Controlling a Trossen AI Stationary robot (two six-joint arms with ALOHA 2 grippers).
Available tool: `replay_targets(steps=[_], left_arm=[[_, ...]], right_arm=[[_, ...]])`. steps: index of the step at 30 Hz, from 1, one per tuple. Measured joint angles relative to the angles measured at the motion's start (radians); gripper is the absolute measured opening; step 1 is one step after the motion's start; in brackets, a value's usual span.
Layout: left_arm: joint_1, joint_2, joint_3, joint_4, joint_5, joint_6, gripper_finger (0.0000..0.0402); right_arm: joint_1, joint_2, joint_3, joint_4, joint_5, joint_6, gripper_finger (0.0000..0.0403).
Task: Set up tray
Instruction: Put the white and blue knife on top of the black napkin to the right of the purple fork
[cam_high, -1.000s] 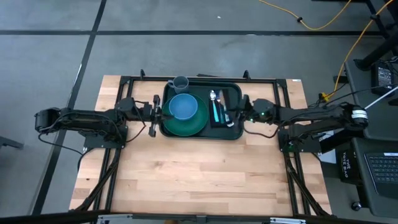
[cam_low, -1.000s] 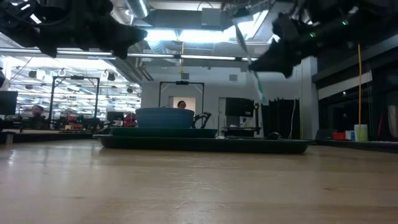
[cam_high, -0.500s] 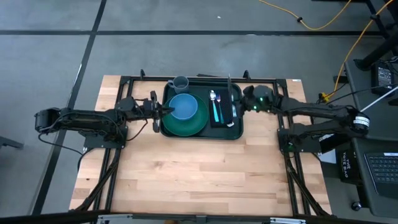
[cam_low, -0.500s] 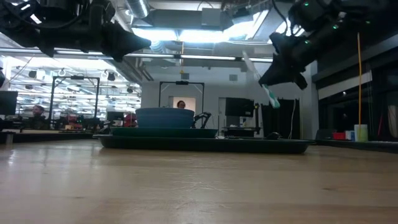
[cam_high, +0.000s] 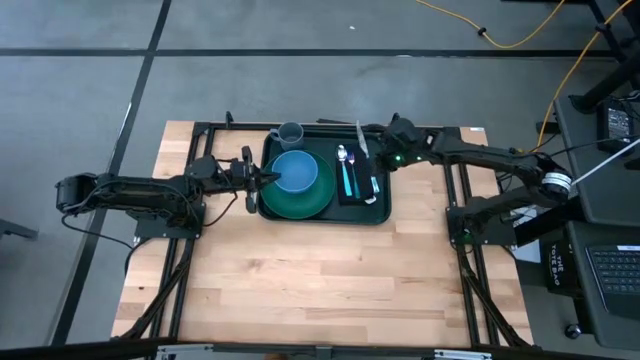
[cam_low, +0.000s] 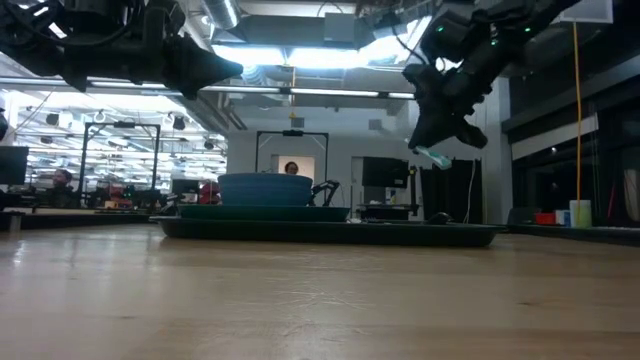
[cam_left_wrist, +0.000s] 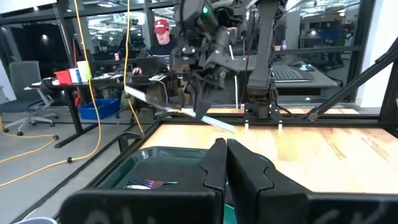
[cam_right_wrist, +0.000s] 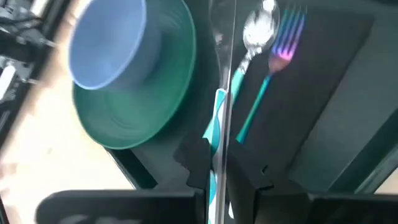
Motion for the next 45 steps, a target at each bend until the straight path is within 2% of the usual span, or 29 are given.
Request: replay_targets(steps=[10, 18, 24, 37, 45], left_arm=[[0.000, 0.000, 0.000, 0.000, 0.000, 0.000, 0.0008], [-0.001, 0.000, 0.000, 0.000, 0.000, -0.001, 0.0005], [-0.001, 0.000, 0.000, 0.000, 0.000, 0.000, 0.0008], [-0.001, 0.000, 0.000, 0.000, 0.000, 0.000, 0.0007], [-0.001, 0.000, 0.000, 0.000, 0.000, 0.000, 0.0006]], right_arm=[[-0.004, 0.148, 0.018, -0.018, -0.005, 0.108, 0.0034], [-0.067, 0.263, 0.018, 0.049, -0.040, 0.122, 0.0034], [-0.115, 0.307, 0.018, 0.152, -0.083, 0.140, 0.0034], [-0.113, 0.423, 0.018, 0.191, -0.084, 0.178, 0.0034], [-0.113, 0.434, 0.018, 0.175, -0.117, 0.227, 0.0034]])
